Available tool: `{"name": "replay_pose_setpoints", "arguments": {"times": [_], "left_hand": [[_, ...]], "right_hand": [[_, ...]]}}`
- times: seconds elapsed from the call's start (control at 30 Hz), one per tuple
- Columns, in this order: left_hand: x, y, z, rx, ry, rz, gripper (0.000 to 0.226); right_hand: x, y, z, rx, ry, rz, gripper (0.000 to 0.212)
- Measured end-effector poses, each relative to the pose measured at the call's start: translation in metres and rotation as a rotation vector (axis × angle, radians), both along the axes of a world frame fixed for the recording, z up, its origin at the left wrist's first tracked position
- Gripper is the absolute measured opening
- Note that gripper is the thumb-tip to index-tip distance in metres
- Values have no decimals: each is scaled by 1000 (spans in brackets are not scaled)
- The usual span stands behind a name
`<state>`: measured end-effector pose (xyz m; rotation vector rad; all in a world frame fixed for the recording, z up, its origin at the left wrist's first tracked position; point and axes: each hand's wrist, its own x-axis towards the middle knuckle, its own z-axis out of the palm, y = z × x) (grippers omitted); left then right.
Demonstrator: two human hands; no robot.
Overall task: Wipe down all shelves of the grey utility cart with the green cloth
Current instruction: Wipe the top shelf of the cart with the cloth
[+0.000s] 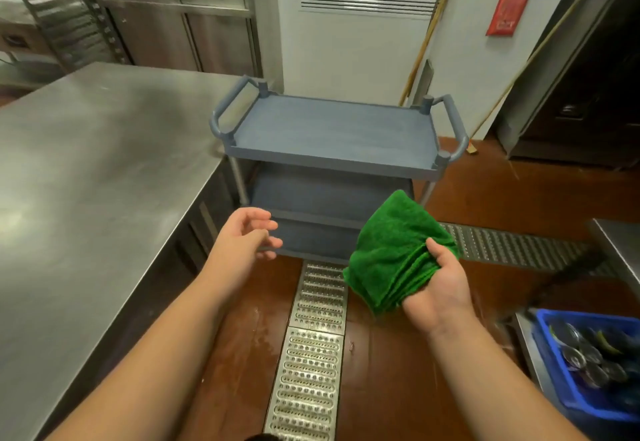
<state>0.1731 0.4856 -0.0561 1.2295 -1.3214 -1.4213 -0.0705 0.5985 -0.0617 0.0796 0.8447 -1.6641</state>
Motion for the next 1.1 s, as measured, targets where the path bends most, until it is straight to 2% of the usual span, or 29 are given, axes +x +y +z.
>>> {"name": "replay_pose_setpoints", "arguments": {"times": [0.1,0.2,0.5,0.77,1.0,1.1], "left_hand": [[-9,-41,-4,8,5,30,28],[-19,-99,-12,13,29,41,30],[-48,-298,-25,47,-2,-20,29],[-138,-411,-32,110,5,-150,29],[-234,-486,-56,128,-35,-162,32],[-279,-508,-62,180,-61,-167,34]], "right_hand": [[-9,-43,-1,-20,-16,14,45],[-21,-101,-8,-7,-10,15,39],[-48,-273,-21,69,-3,-73,40],[-115,-351,-33,72,-13,-176,39],[-215,-412,-54,102,19,-220,52],[-261,-436,-59,133,35,-218,69]]}}
